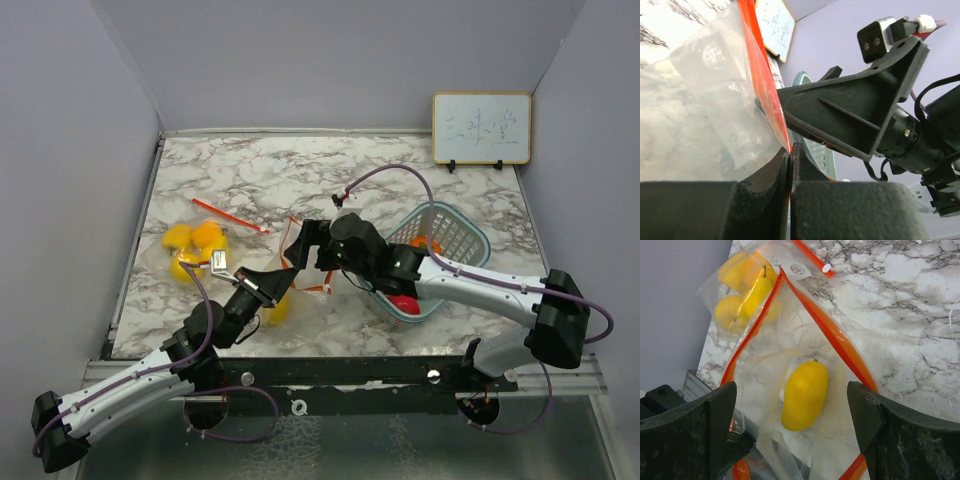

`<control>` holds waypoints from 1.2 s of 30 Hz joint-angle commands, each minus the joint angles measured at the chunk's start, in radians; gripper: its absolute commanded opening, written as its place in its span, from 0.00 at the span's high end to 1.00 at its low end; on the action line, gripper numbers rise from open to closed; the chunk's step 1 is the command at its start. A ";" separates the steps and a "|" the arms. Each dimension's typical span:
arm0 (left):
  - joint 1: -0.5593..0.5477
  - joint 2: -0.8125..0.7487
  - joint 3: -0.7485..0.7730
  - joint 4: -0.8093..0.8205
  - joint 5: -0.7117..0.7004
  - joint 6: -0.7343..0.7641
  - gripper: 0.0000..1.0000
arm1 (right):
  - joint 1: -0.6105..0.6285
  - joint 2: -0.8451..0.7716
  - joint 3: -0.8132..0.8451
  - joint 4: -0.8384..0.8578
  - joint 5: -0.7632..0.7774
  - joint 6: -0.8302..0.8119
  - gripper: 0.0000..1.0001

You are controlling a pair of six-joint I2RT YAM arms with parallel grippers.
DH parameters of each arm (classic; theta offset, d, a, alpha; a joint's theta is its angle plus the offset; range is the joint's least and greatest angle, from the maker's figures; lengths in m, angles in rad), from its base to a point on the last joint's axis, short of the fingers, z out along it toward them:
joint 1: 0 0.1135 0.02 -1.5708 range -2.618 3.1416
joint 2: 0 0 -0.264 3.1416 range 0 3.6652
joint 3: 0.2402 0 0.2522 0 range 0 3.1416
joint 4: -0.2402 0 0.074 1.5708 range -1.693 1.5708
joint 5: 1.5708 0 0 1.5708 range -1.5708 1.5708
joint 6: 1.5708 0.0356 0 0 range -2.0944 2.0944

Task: Place the food in the zip-top bag and seal the zipper
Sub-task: Place the fake fruit in the zipper food storage bag, then pick up the fake fruit from the bin.

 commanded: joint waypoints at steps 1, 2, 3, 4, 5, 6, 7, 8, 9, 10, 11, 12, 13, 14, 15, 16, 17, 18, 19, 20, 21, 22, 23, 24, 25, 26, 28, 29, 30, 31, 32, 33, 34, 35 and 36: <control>-0.003 -0.011 0.003 0.003 -0.020 0.013 1.00 | 0.007 -0.073 0.005 -0.003 0.007 -0.040 0.09; -0.003 -0.012 0.007 -0.001 -0.019 0.016 1.00 | 0.007 -0.085 0.006 -0.005 0.008 -0.055 0.09; -0.003 -0.010 0.010 -0.005 -0.020 0.022 1.00 | 0.006 -0.099 0.008 -0.010 0.013 -0.066 0.09; -0.003 -0.008 0.014 -0.009 -0.022 0.028 1.00 | 0.007 -0.114 0.011 -0.021 0.026 -0.072 0.09; -0.004 -0.005 0.018 -0.012 -0.023 0.032 1.00 | 0.007 -0.136 0.011 -0.037 0.042 -0.079 0.09; -0.003 -0.001 0.023 -0.017 -0.023 0.039 1.00 | 0.007 -0.154 0.013 -0.068 0.071 -0.086 0.09; -0.004 0.005 0.030 -0.022 -0.018 0.047 1.00 | 0.007 -0.168 0.020 -0.124 0.119 -0.085 0.08; -0.003 0.012 0.038 -0.029 -0.014 0.055 1.00 | 0.006 -0.180 0.033 -0.205 0.183 -0.058 0.05; -0.004 0.020 0.047 -0.038 -0.008 0.064 1.00 | 0.004 -0.190 0.044 -0.290 0.250 -0.025 0.01; -0.004 0.026 0.057 -0.050 -0.003 0.074 1.00 | -0.001 -0.201 0.051 -0.383 0.306 0.016 0.00; -0.003 0.032 0.068 -0.063 -0.001 0.085 1.00 | -0.010 -0.217 0.054 -0.467 0.337 0.053 0.00; -0.004 0.037 0.080 -0.074 0.002 0.101 1.00 | -0.017 -0.239 0.050 -0.543 0.357 0.096 0.00; -0.004 0.043 0.094 -0.084 0.005 0.122 1.00 | -0.021 -0.267 0.034 -0.613 0.381 0.139 0.00; -0.004 0.051 0.111 -0.093 0.006 0.141 1.00 | -0.024 -0.305 0.016 -0.666 0.400 0.178 0.00; -0.004 0.061 0.127 -0.106 0.006 0.166 1.00 | -0.026 -0.340 -0.004 -0.715 0.419 0.214 0.00; -0.004 0.079 0.147 -0.115 0.009 0.188 1.00 | -0.032 -0.381 -0.025 -0.747 0.435 0.238 0.00; -0.003 0.094 0.163 -0.122 0.013 0.213 1.00 | -0.037 -0.413 -0.044 -0.771 0.439 0.252 0.00; -0.003 0.107 0.180 -0.129 0.019 0.235 1.00 | -0.044 -0.442 -0.057 -0.793 0.438 0.259 0.00; -0.004 0.122 0.194 -0.135 0.024 0.253 1.00 | -0.048 -0.458 -0.066 -0.819 0.437 0.271 0.00; -0.003 0.132 0.204 -0.139 0.031 0.267 1.00 | -0.052 -0.463 -0.072 -0.853 0.437 0.291 0.01; -0.004 0.140 0.212 -0.139 0.038 0.276 1.00 | -0.053 -0.461 -0.078 -0.881 0.433 0.304 0.01; -0.004 0.145 0.213 -0.135 0.046 0.284 1.00 | -0.055 -0.453 -0.085 -0.899 0.431 0.315 0.01; -0.004 0.149 0.209 -0.128 0.053 0.289 1.00 | -0.057 -0.442 -0.095 -0.910 0.421 0.325 0.02; -0.004 0.151 0.202 -0.121 0.059 0.291 1.00 | -0.058 -0.430 -0.107 -0.909 0.408 0.327 0.02; -0.004 0.152 0.196 -0.112 0.063 0.292 1.00 | -0.060 -0.418 -0.121 -0.893 0.395 0.319 0.02; -0.004 0.153 0.188 -0.106 0.068 0.292 1.00 | -0.066 -0.404 -0.137 -0.864 0.377 0.303 0.02; -0.004 0.156 0.182 -0.099 0.072 0.292 1.00 | -0.102 -0.375 -0.169 -0.785 0.324 0.246 0.02; -0.004 0.157 0.182 -0.099 0.076 0.294 1.00 | -0.133 -0.358 -0.189 -0.741 0.281 0.210 0.02; -0.003 0.157 0.182 -0.099 0.079 0.297 1.00 | -0.171 -0.345 -0.209 -0.689 0.239 0.169 0.03; -0.004 0.157 0.184 -0.101 0.083 0.300 1.00 | -0.208 -0.333 -0.232 -0.636 0.183 0.134 0.03; -0.004 0.156 0.188 -0.104 0.086 0.305 1.00 | -0.245 -0.318 -0.253 -0.586 0.142 0.104 0.03; -0.004 0.154 0.191 -0.106 0.088 0.309 1.00 | -0.263 -0.306 -0.270 -0.519 0.109 0.075 0.04; -0.004 0.152 0.193 -0.109 0.090 0.312 1.00 | -0.272 -0.291 -0.281 -0.477 0.084 0.052 0.04; -0.004 0.150 0.194 -0.109 0.089 0.314 1.00 | -0.273 -0.277 -0.286 -0.441 0.063 0.031 0.04; -0.004 0.150 0.195 -0.111 0.088 0.316 1.00 | -0.272 -0.258 -0.284 -0.415 0.040 0.015 0.05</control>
